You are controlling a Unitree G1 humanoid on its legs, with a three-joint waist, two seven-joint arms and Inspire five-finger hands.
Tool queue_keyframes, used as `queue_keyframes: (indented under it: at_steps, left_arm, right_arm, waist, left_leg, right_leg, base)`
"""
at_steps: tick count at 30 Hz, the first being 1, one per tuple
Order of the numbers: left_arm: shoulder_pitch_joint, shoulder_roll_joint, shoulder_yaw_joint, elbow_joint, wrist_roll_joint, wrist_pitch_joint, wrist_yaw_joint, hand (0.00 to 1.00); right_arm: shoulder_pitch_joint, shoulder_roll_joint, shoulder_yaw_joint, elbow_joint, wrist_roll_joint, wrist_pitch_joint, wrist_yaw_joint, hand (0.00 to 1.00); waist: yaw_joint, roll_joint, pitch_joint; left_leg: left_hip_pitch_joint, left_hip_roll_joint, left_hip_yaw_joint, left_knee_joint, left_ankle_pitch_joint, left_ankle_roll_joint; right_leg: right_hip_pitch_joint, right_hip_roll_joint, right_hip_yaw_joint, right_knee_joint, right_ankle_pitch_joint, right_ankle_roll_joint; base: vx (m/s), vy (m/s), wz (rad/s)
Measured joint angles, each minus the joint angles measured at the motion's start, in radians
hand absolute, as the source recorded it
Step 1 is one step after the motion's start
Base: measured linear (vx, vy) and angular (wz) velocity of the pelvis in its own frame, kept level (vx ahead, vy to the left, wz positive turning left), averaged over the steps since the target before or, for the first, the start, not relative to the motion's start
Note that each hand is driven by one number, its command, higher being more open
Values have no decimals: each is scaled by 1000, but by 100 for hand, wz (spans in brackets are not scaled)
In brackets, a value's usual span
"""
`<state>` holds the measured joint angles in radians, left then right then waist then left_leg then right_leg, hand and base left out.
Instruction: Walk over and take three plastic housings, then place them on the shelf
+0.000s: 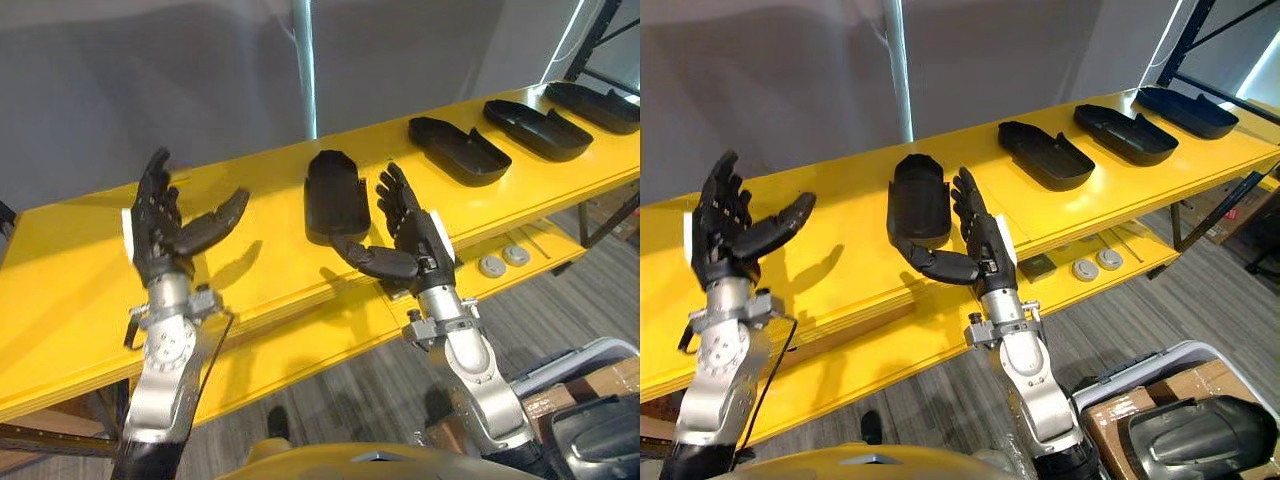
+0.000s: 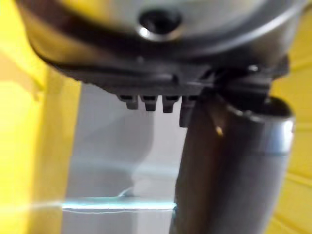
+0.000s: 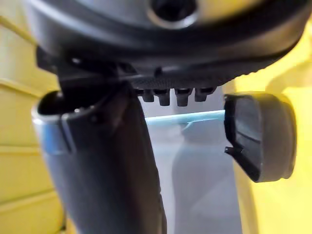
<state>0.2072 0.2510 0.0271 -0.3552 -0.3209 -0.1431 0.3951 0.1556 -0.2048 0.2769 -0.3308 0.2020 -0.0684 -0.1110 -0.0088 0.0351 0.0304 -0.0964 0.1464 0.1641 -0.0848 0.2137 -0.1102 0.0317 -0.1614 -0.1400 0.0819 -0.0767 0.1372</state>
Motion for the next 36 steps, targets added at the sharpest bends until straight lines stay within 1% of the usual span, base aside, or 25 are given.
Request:
queue_keyframes:
  at_steps: [1,2,5,7,11,14,18,21,24,26,27,29,30,31,32,36]
  left_arm:
    - [26,-15,0,-5,-2,-14,-9,100]
    - [69,-50,0,-22,-7,-39,-28,100]
    - [110,-94,-3,-39,-36,-76,-68,100]
    - [120,-99,-3,-40,-55,-96,-88,100]
    - [119,-99,-3,-40,-70,-98,-100,100]
    - [119,-113,-4,-38,-70,-98,-108,100]
    - [119,-120,-11,-33,-72,-98,-117,100]
    - [120,-124,-10,-4,-75,-99,-123,100]
    - [125,-138,-12,14,-75,-99,-124,100]
    - [137,-139,-12,14,-75,-99,-127,100]
    - [149,-141,-13,14,-75,-99,-131,100]
    - [158,-150,-13,14,-75,-99,-135,100]
    - [158,-163,-18,14,-75,-99,-137,100]
    - [158,-164,-19,14,-75,-99,-138,100]
    - [160,-169,-23,14,-74,-99,-139,100]
    - [171,-175,-29,14,-74,-99,-146,100]
  right_arm:
    - [19,5,-3,0,2,0,15,100]
    - [39,3,-1,1,2,0,54,100]
    - [47,-15,9,9,2,-5,121,100]
    - [18,-44,47,62,3,-28,150,100]
    - [-70,-45,110,165,14,-36,150,100]
    - [-190,-41,194,271,16,-37,135,100]
    - [-264,-17,246,315,20,-37,126,100]
    - [-307,11,268,374,20,-33,119,100]
    - [-339,36,288,448,20,-19,79,100]
    - [-353,60,291,502,19,4,31,100]
    - [-365,73,294,536,12,5,-15,100]
    - [-396,92,292,565,-3,18,-64,100]
    - [-414,103,290,577,-31,30,-100,100]
    - [-415,104,291,577,-35,34,-107,100]
    - [-415,114,292,577,-41,40,-134,100]
    - [-415,158,295,577,-61,64,-225,100]
  waist:
    - [4,-1,0]
    - [5,2,1]
    - [6,14,8]
    - [8,17,7]
    - [23,17,7]
    - [47,17,8]
    - [82,16,8]
    - [89,17,9]
    - [93,18,10]
    - [96,21,12]
    - [98,25,15]
    - [106,32,18]
    - [114,37,21]
    - [116,38,22]
    - [121,39,22]
    - [121,38,22]
  left_leg:
    - [0,0,0,0,0,0]
    - [0,1,-2,-1,-1,0]
    - [0,4,-8,-3,-3,-3]
    - [-3,6,-21,-4,-2,-4]
    - [-16,4,-38,-4,3,-5]
    - [-21,2,-58,-3,7,-6]
    - [-29,-2,-86,-2,12,-7]
    - [-33,-5,-104,-1,16,-6]
    - [-33,-7,-113,-4,18,-7]
    - [-33,-8,-122,-4,18,-7]
    - [-33,-12,-134,-4,17,-5]
    - [-33,-12,-143,-4,16,-6]
    - [-34,-12,-148,-4,16,-6]
    - [-34,-12,-148,-4,16,-6]
    - [-35,-13,-149,-4,16,-6]
    - [-36,-14,-152,-4,17,-6]
  right_leg:
    - [0,0,0,0,0,0]
    - [0,2,-2,0,-3,-3]
    - [3,5,-8,-1,-4,-5]
    - [6,8,-20,-2,-5,-6]
    - [5,8,-37,-2,-5,-6]
    - [13,9,-59,-2,-6,-8]
    - [26,12,-85,-6,-7,-9]
    - [34,13,-103,-8,-8,-10]
    - [42,13,-113,-12,-10,-8]
    - [49,13,-122,-13,-11,-7]
    - [56,13,-131,-13,-12,-6]
    - [57,14,-133,-12,-13,-6]
    - [58,15,-135,-12,-14,-4]
    - [58,15,-135,-12,-14,-4]
    - [60,15,-141,-12,-14,-4]
    - [61,14,-147,-12,-15,-6]
  base:
    - [47,-22,0]
    - [0,0,0]
    - [-8,-15,4]
    - [-14,-23,11]
    - [-3,-3,12]
    - [6,-11,16]
    - [11,-17,21]
    - [-5,-15,17]
    - [-23,-12,11]
    - [-28,-12,15]
    - [-20,-13,16]
    - [-31,-15,9]
    - [-31,-13,2]
    - [-27,-13,6]
    - [-9,-7,7]
    - [-1,-8,3]
